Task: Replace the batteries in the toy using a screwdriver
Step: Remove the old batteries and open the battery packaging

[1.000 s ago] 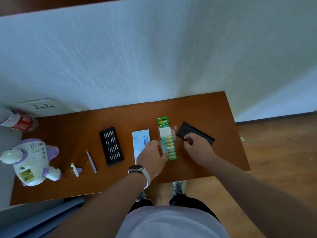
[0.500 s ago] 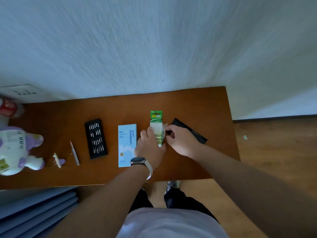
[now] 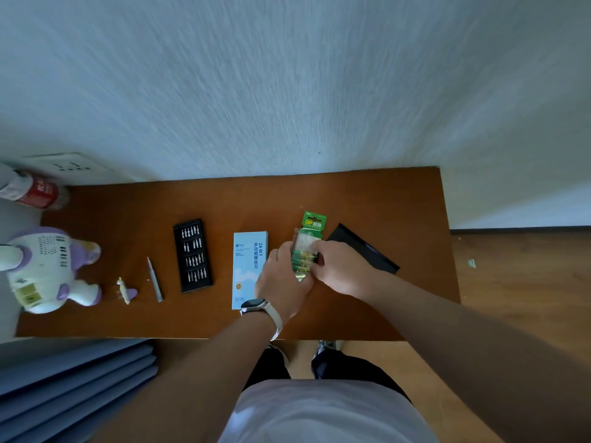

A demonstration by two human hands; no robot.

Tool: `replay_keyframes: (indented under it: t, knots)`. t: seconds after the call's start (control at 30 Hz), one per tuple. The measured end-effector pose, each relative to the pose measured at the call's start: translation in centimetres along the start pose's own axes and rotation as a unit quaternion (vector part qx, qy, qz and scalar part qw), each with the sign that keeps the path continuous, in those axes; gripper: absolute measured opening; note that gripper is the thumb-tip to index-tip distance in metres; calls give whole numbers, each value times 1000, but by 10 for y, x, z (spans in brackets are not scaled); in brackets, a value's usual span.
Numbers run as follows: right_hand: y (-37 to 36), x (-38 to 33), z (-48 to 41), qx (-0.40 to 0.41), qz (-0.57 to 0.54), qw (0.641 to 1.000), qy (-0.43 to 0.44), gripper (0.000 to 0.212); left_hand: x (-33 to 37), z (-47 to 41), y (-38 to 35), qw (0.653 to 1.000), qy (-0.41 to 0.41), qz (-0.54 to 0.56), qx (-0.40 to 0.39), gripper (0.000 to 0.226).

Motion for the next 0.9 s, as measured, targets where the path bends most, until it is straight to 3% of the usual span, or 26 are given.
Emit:
replay_keyframes:
  t: [0.73,0.9]
  knots:
    - [-8,0,6,1,243,970,-24,20,-2,7,1,999,-4,-33,0,66]
    - [-15,11,24,20,226,974,-27,29,1,9,3,999,-12,-40,-4,65]
Point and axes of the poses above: each hand's wrist, its own z-axis away from the middle knuckle, its own y-axis out of the back of the hand, x = y × z, the point moved 10 cm from there along -z, towards the middle knuckle, and after that the axes turned 1 degree about -y, right-handed, at the moved point
